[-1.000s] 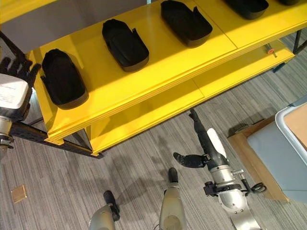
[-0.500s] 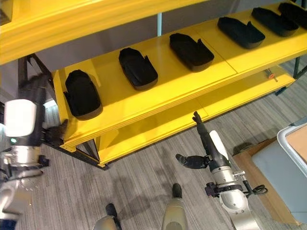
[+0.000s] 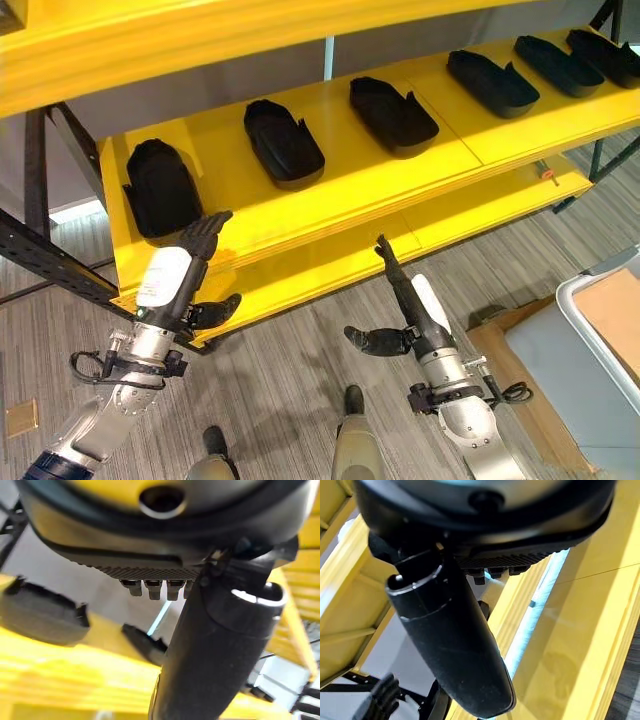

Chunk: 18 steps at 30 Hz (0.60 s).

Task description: Move parts from the plastic box to the shelf.

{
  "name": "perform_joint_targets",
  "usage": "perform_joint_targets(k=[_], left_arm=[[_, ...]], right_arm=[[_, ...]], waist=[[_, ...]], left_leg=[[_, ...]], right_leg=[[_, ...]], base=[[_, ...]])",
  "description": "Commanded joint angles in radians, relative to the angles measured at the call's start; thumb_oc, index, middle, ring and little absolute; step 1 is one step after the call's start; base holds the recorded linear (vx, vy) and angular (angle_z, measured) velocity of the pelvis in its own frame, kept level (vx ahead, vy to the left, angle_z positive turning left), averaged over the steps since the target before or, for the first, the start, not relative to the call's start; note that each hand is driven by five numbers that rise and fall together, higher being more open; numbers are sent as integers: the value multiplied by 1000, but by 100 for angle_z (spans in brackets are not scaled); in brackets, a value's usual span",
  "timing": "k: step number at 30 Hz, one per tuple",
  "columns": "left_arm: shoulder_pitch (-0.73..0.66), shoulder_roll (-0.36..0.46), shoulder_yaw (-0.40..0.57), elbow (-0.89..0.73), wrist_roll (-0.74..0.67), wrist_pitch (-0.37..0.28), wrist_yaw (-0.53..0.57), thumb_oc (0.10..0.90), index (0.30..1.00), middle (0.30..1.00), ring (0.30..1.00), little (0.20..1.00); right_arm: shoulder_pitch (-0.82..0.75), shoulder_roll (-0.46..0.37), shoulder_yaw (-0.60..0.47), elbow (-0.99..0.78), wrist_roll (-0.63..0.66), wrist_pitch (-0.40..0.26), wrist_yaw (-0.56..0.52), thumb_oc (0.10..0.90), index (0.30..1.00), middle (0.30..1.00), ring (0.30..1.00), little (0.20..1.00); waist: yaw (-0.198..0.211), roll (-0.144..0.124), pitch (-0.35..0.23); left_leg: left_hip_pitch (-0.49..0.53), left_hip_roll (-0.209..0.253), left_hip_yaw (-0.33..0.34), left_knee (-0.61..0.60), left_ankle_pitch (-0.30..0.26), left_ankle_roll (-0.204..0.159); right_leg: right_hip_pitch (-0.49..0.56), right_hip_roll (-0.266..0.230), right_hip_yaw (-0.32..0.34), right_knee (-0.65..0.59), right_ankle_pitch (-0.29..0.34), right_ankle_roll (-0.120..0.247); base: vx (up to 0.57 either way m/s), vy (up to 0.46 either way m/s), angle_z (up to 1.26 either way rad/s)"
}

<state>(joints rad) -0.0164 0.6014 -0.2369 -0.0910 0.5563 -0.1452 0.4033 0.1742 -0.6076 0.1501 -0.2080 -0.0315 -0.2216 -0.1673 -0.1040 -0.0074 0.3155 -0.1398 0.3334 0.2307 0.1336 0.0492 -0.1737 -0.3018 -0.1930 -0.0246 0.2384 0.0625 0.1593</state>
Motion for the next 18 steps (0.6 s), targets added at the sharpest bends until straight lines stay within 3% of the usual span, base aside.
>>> perform_joint_targets(k=[1,18], left_arm=[[-79,29,83,-73,30,-5,95,900,1000,1000,1000,1000],[33,32,199,-48,67,42,192,900,1000,1000,1000,1000]], right_arm=[[-94,-12,-50,-154,7,-83,-61,900,1000,1000,1000,1000],[-104,-21,-59,-155,2,-90,-91,900,1000,1000,1000,1000]], waist=[[11,-24,-7],[39,-39,37]], left_leg=[[-41,-1,-65,12,65,19],[-75,5,-79,13,80,12]], right_leg=[[14,33,-8,96,-59,-19],[-17,30,-25,118,-58,-29]], base=[[-32,-46,11],[-5,-10,3]])
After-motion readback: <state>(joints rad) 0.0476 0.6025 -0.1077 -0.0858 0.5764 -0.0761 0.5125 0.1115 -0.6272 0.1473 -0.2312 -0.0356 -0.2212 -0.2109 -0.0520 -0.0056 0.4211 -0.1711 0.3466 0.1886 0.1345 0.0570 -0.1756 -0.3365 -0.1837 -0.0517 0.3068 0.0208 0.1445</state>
